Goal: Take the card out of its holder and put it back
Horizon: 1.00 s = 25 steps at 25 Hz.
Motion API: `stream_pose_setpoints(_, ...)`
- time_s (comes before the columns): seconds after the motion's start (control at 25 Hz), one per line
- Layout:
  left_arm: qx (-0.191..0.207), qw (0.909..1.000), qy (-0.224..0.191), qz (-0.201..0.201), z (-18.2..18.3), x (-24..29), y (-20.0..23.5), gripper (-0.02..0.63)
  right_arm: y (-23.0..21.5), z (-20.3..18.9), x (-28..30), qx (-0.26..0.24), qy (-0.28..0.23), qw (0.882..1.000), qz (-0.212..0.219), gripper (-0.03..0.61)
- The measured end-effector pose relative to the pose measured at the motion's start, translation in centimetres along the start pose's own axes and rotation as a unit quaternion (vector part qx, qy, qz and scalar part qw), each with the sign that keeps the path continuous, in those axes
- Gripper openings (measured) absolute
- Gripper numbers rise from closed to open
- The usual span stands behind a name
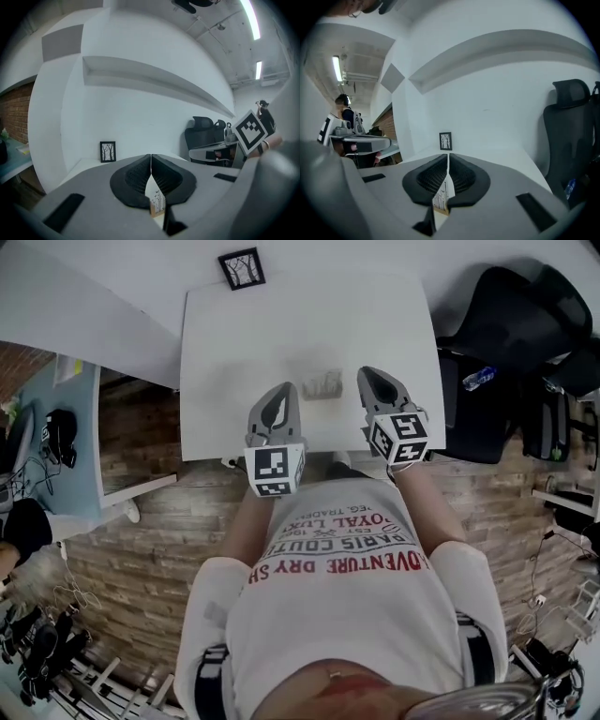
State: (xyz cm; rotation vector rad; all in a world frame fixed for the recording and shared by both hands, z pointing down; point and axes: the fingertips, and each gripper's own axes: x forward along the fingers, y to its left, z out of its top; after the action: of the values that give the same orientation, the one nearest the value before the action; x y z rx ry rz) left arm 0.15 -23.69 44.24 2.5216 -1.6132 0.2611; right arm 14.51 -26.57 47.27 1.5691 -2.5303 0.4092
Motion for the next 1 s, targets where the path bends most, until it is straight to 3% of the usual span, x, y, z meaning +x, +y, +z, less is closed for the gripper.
stream_pose_setpoints(0.44,-0.024,0.9987,0.013,-0.042,-0.9,-3.2,-1.3,0.025,3.1,-1.6,-5.3,-0.012,-0.025,0.997,-0.068,0.025)
stream_pose_setpoints(1.0,-0.019,0.9983,0.014,-0.052,-0.9,-4.7,-1.1,0.025,5.7,-1.8,-6.5,-0.045,-0.03,0.996,-0.075,0.025)
